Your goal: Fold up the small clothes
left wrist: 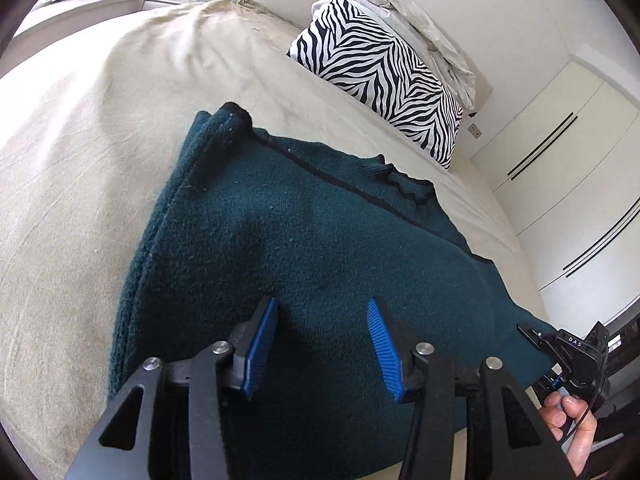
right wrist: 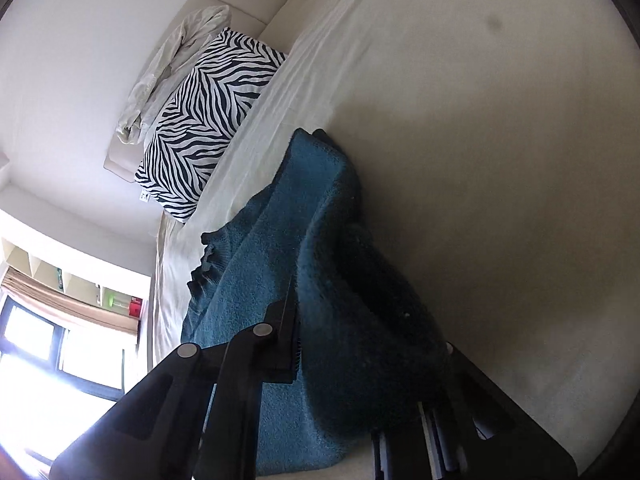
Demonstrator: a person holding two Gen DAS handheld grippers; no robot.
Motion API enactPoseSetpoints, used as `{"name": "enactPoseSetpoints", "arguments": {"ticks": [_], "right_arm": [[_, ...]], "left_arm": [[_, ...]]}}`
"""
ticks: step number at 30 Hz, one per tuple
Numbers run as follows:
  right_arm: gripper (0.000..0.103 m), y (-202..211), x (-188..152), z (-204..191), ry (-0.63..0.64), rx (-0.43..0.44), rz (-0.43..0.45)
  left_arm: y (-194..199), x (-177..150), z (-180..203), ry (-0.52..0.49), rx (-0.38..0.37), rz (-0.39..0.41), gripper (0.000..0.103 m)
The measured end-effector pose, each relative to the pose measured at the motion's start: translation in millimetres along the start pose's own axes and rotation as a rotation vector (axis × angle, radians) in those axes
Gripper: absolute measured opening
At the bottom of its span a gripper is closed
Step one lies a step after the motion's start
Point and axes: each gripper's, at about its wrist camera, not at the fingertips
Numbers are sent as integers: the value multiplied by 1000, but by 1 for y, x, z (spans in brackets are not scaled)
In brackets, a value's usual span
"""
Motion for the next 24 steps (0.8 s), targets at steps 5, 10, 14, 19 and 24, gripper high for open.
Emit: {"name": "enactPoseSetpoints", "arguments": {"ticks": [5, 10, 14, 19, 24], "right_arm": [[10, -55, -98, -161, 649, -4, -165], [8, -95, -195, -207, 968, -23, -271], [10, -96, -206, -198, 950, -6, -253], [10, -81, -207, -193, 955, 27, -236], [12, -68, -227, -193, 1068, 14, -189]], "left_arm": [[21, 14, -30, 113, -86, 33, 52], [26, 20, -53, 229, -229, 5, 71], [24, 22, -47, 220, -241, -19, 83], [16, 31, -35, 235, -241, -45, 91], [6, 45, -20, 190, -184, -89, 91]]}}
Point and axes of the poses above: each gripper's, at about its wrist camera, not at the fingertips, and y roughly against the way its jaws point, z to its right, x to its top, and after that the axes turned 3 degrees about -z, right-handed
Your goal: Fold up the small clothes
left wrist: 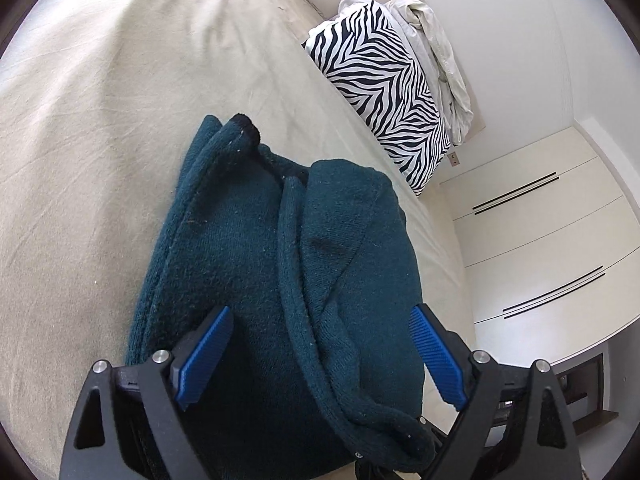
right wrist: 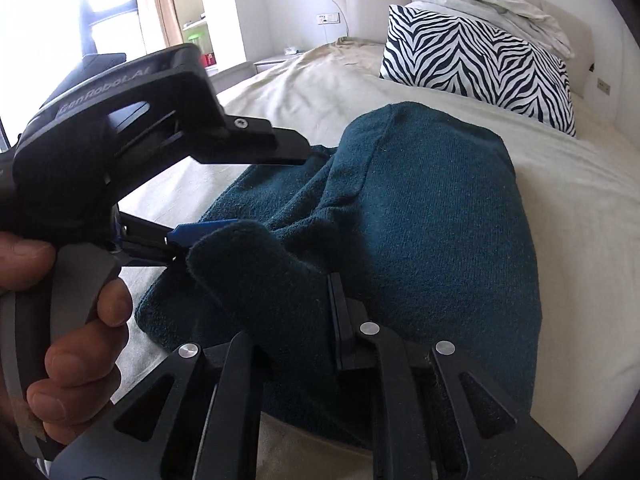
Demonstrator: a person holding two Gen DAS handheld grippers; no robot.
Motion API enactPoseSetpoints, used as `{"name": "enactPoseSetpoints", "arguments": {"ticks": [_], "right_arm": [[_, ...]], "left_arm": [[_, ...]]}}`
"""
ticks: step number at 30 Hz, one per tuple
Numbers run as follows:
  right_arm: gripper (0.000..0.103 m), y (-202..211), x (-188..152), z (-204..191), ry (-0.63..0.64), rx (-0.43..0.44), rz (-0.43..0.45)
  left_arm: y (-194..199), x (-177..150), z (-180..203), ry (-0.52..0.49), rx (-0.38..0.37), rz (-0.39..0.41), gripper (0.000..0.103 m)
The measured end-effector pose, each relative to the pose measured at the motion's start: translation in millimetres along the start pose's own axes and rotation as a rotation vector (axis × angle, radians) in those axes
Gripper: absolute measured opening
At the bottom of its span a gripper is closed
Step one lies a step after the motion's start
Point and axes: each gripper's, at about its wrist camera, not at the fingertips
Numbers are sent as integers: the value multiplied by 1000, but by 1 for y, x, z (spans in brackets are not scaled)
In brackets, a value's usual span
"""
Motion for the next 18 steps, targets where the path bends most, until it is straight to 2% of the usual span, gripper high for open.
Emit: {"name": "enactPoseSetpoints", "arguments": {"ticks": [5, 7, 10, 12, 15, 18], "right_arm": [[12, 8, -7, -13, 94, -42, 37], [12, 8, -9, -16, 140, -29, 45], [13, 11, -17, -12, 149, 13, 39], [13, 14, -22, -2, 121, 52, 21], [21, 25, -32, 13, 65, 149, 2], [39, 39, -44, 24, 32, 206, -1]], "left_arm": [[-17, 2, 15, -58, 49, -75, 91], [-28, 4, 16, -67, 58, -107, 86], [-34, 8, 12, -67, 84, -119, 63], [-35, 11, 10, -73, 116, -130, 32], [-35, 12, 5, -83, 125, -139, 26], [-32, 9, 5, -89, 127, -122, 19]]}}
Point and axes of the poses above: each gripper's, at about its wrist camera, not at the fingertips, and y roughly against the way its jaws point, z to its right, x to its top, and after that the axes turned 3 degrees about -z, right-handed
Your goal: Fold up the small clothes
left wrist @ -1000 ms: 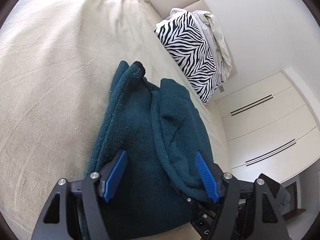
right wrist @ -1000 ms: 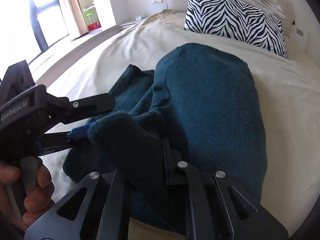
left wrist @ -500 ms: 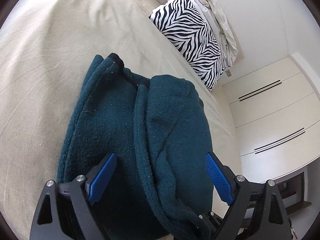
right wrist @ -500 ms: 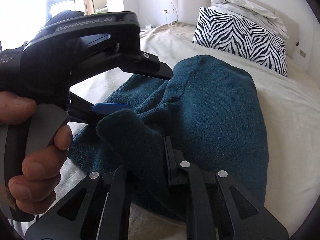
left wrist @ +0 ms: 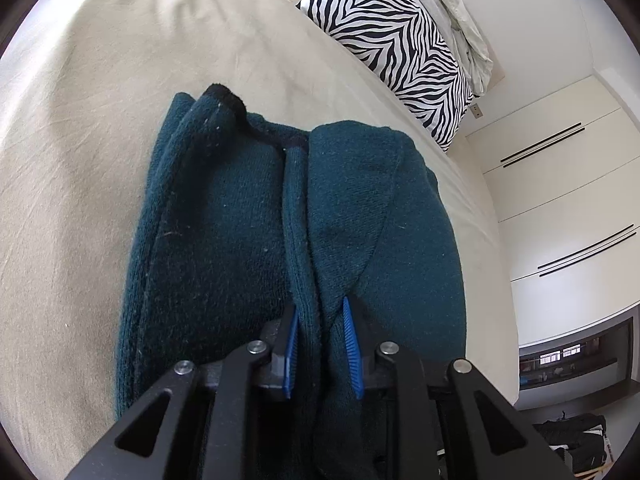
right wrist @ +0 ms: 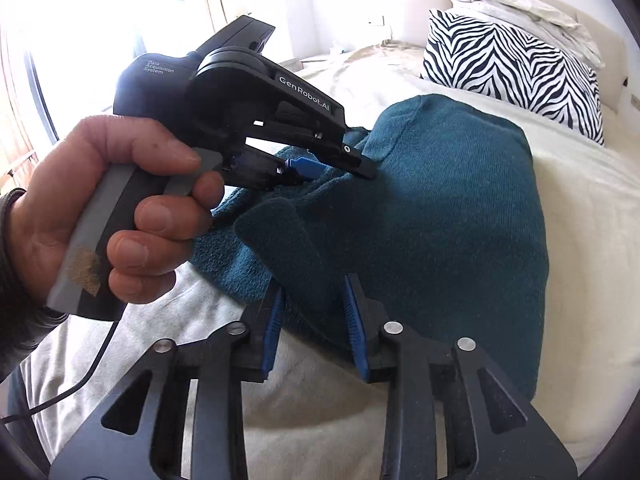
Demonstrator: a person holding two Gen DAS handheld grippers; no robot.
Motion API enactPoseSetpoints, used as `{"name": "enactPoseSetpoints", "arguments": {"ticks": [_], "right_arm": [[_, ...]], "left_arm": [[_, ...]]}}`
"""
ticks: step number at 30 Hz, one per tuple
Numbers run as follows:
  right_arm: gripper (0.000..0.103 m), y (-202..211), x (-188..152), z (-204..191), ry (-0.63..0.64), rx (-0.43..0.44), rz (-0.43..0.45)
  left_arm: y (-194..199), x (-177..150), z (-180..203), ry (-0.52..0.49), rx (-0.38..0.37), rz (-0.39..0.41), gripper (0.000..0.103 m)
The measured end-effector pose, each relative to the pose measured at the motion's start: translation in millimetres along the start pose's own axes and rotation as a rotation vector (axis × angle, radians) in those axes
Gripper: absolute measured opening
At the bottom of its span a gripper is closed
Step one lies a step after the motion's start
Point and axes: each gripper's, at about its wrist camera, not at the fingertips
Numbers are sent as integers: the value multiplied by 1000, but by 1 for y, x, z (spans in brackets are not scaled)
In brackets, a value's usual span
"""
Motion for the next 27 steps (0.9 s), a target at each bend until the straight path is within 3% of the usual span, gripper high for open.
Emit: {"name": "enactPoseSetpoints", "arguments": {"ticks": [1, 5, 13, 18, 21, 25, 27], "right_arm": [[47, 9, -6, 3, -21, 23, 15], [48, 40, -17, 34, -155, 93, 61], [48, 53, -15, 123, -443, 55, 110], [48, 46, -8, 119, -404, 33, 107], [48, 36, 1, 108, -362, 36, 105], [48, 1, 9, 96, -347, 24, 2], [48, -4, 7, 91, -328, 10, -10]], "left_arm": [[1, -1, -1, -5, 2, 6, 17], [9, -2, -12, 17, -37, 24, 13], [28, -4, -18, 21, -57, 78, 10], [63, 2, -21, 20, -87, 144, 9], [79, 8, -24, -10, -56, 163, 9], [57, 5, -59, 39, 19, 104, 10], [54, -3, -75, 90, -26, 118, 10]]}}
Point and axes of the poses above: each gripper's, at about its wrist camera, not at the fingertips, and y roughly against the way its jaws point, z to its right, x to its top, and after that the axes turned 3 degrees about -z, right-handed
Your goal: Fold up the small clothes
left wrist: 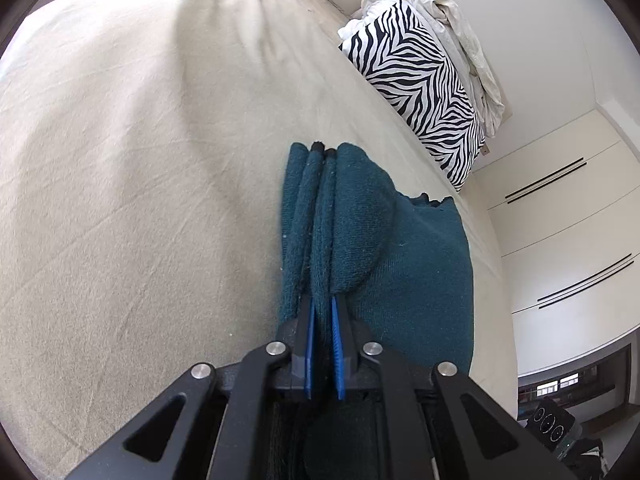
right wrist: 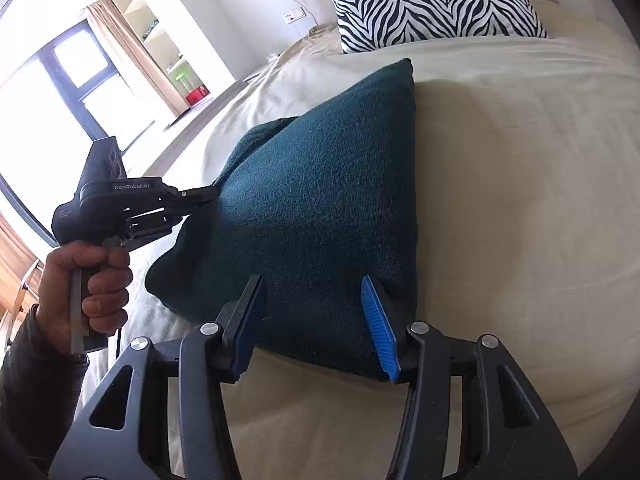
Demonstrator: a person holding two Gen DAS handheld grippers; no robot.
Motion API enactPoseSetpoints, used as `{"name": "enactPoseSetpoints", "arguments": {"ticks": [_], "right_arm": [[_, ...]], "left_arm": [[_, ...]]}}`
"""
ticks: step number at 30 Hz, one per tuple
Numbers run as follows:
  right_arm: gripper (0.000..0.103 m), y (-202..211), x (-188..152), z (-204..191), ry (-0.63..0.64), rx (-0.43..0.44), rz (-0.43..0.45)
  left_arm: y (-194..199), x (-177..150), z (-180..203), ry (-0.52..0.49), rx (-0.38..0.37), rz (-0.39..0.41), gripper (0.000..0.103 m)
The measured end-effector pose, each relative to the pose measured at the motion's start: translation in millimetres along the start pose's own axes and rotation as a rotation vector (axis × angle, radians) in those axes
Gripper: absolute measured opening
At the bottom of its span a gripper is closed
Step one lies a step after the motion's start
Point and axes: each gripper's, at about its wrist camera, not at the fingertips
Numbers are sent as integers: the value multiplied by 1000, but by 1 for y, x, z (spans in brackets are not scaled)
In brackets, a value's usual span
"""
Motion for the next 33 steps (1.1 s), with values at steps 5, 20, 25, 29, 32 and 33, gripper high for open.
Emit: {"name": "enactPoseSetpoints", "arguments": {"ticks": [5, 20, 25, 29, 32, 33], "right_arm": [[48, 6, 1, 0, 12, -2, 3], [48, -2, -9, -12, 39, 11, -20], [51, -5, -10, -13, 72, 6, -33], [51, 14, -5, 0, 10, 43, -4], [51, 33, 4, 12, -44, 61, 53], [51, 37, 8, 15, -61, 69, 66]], "left_arm": [[18, -4, 18, -54, 9, 47, 9], [16, 3, -4, -27, 34, 55, 10], [15, -4, -26, 44, -25, 56, 19], [48, -6, 1, -37, 126, 148, 28], [68, -9, 33, -148, 172, 221, 28], [69, -13, 47, -201, 194, 230, 28]]}}
Point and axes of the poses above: each gripper's, at about its wrist camera, not at the fingertips, and y roughly against the way its jaws point, z to its right, x to its top, and after that the axes turned 3 degrees about -z, right-handed
